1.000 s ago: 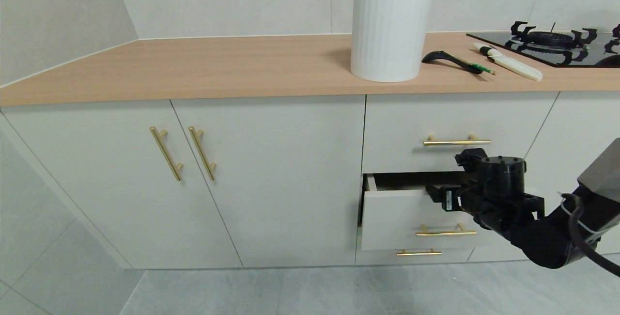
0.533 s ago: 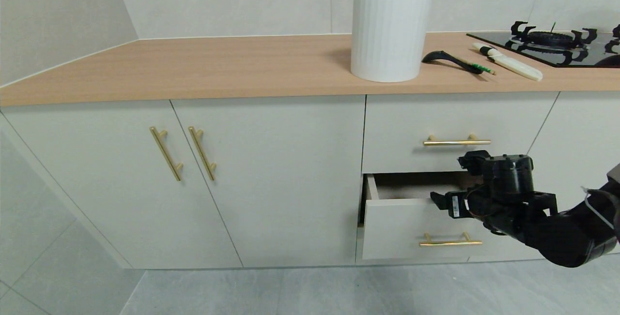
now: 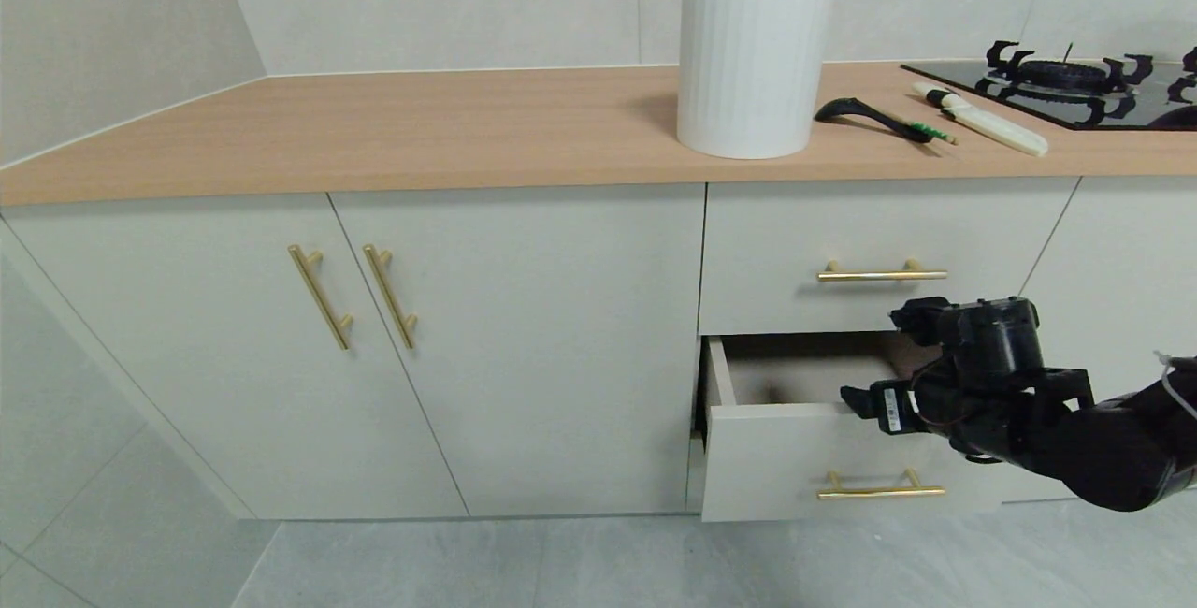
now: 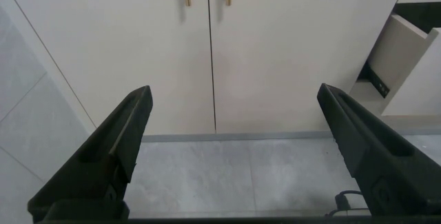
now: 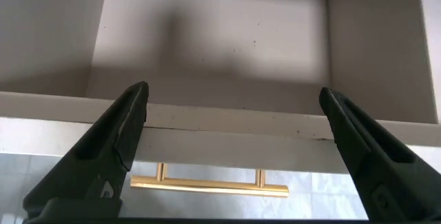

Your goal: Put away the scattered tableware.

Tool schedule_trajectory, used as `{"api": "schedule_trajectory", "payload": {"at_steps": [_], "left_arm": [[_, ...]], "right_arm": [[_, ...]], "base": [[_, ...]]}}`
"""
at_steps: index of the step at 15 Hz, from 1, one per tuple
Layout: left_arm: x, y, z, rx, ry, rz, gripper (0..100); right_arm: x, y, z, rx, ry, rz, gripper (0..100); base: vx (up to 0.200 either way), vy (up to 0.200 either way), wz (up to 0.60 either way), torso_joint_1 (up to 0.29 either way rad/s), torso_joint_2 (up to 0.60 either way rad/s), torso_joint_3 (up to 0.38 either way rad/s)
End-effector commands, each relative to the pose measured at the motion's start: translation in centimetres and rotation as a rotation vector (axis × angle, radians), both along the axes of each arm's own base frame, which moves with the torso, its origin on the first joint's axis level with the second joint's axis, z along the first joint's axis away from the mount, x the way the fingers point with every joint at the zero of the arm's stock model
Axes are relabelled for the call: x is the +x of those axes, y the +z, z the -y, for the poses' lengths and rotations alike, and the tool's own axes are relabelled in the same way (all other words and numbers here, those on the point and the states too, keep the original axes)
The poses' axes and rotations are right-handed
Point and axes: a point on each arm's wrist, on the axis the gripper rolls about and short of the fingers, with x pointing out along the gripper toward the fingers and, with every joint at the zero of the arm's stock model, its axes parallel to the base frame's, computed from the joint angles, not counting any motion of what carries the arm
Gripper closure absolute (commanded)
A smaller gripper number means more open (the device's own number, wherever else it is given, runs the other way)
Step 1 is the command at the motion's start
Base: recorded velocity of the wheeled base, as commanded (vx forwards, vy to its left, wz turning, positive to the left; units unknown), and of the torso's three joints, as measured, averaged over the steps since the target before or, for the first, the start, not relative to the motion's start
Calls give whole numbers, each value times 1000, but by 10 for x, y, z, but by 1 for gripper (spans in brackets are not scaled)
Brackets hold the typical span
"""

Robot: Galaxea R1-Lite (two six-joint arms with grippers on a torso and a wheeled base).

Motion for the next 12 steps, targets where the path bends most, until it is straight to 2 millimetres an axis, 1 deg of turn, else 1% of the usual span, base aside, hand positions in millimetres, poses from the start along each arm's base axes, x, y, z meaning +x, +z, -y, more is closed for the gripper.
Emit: {"api": "schedule_trajectory", "payload": {"at_steps": [1, 2, 3, 5, 12], "left_arm": [[0, 0, 0, 0, 0, -1, 0], [0, 0, 0, 0, 0, -1, 0], [0, 0, 0, 0, 0, -1, 0], [0, 0, 0, 0, 0, -1, 0], [0, 0, 0, 0, 0, -1, 0]], "right_arm": [[-3, 7, 0, 3, 3, 7, 0], [-3, 7, 0, 3, 3, 7, 0], [-11, 12, -3, 0, 30, -29, 0], [-19, 17, -4, -10, 49, -89, 0], [-39, 25, -5, -41, 97, -271, 0]], "base": [[0, 0, 0, 0, 0, 0], [0, 0, 0, 0, 0, 0], [0, 0, 0, 0, 0, 0], [0, 0, 0, 0, 0, 0], [0, 0, 0, 0, 0, 0]]}}
